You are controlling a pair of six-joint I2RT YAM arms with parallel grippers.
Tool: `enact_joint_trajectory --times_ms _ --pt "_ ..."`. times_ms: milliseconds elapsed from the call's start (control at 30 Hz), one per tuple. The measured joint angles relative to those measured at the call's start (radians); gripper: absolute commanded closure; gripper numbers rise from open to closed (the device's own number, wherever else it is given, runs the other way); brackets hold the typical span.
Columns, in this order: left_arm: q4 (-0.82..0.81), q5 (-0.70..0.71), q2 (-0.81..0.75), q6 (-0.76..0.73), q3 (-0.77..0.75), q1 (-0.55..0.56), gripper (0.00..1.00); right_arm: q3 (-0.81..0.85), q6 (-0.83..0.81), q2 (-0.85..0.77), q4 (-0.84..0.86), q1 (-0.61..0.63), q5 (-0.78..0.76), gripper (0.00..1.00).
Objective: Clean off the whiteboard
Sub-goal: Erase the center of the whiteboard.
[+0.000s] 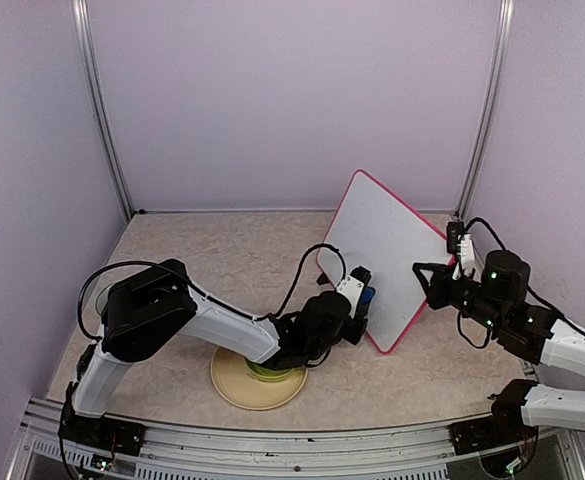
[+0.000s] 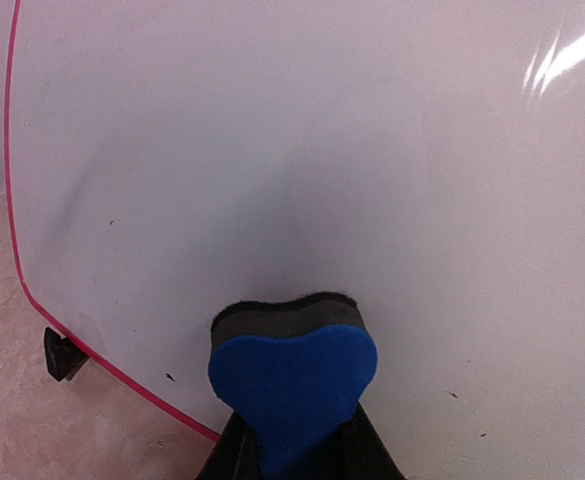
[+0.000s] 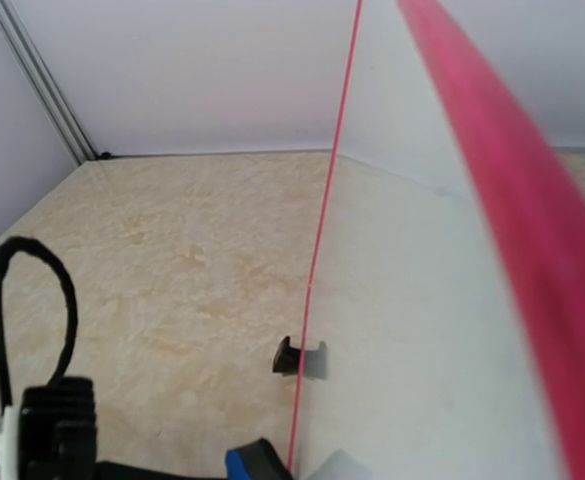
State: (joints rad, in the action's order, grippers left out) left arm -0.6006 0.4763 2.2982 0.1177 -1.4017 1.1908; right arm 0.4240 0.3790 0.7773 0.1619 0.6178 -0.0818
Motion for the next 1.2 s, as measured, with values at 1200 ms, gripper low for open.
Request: enact_joint_trajectory --times_ms 1200 --pt "0.019 0.038 0.066 0.001 -0.072 0.027 1.00 -0.021 -0.020 -0.190 -0.179 0.000 -0.033 1.00"
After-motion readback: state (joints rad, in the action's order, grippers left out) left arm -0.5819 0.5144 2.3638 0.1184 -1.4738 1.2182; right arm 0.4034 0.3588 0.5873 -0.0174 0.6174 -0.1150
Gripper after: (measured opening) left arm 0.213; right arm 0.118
